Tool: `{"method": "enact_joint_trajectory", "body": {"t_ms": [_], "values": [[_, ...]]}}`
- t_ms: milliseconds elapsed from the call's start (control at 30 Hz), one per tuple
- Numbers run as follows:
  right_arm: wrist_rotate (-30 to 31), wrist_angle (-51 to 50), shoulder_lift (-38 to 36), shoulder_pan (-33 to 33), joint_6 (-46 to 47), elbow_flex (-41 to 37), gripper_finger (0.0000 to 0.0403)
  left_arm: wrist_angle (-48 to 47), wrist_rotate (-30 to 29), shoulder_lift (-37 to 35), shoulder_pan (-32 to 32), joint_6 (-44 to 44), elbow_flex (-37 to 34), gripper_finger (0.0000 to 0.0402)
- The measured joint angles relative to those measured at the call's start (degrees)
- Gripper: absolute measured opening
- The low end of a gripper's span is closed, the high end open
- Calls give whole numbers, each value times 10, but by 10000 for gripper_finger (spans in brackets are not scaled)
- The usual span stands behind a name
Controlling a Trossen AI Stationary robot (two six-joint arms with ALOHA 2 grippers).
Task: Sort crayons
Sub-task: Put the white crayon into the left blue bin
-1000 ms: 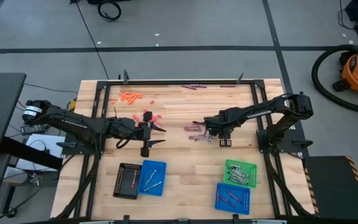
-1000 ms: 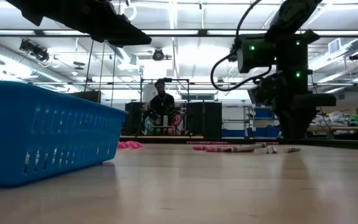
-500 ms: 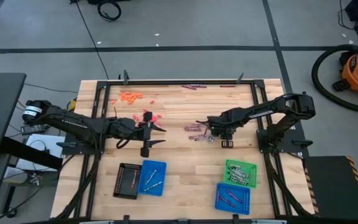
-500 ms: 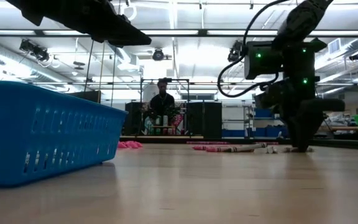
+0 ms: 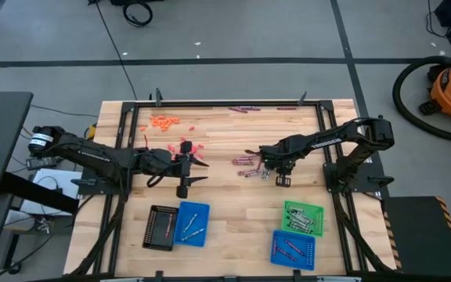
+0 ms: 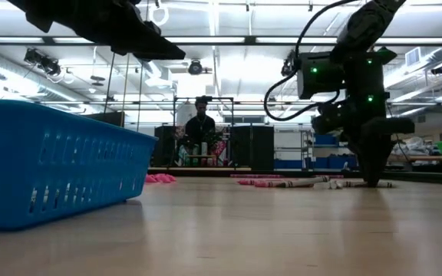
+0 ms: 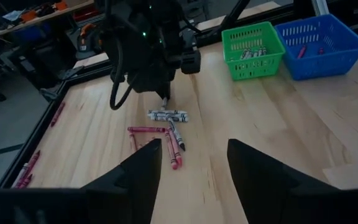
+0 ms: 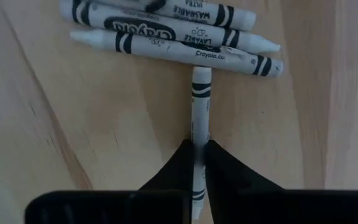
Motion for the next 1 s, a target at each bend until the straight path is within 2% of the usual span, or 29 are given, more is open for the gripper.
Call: {"method": "enact_joint_trajectory", "body": {"t_ms": [233,567,767,1000], "values": [[23,-1,-1,21,15,43,29,20,-18,0,0,-36,0,195],[87,15,-1,67,52,85,30,16,-19,0,-1,-51,0,221],[98,132,-2,99,70,90,30,25,-1,23,0,-52,0,216],[145,290,-2,143,53,90,30,94,0,93,8,-47,0,210]]}}
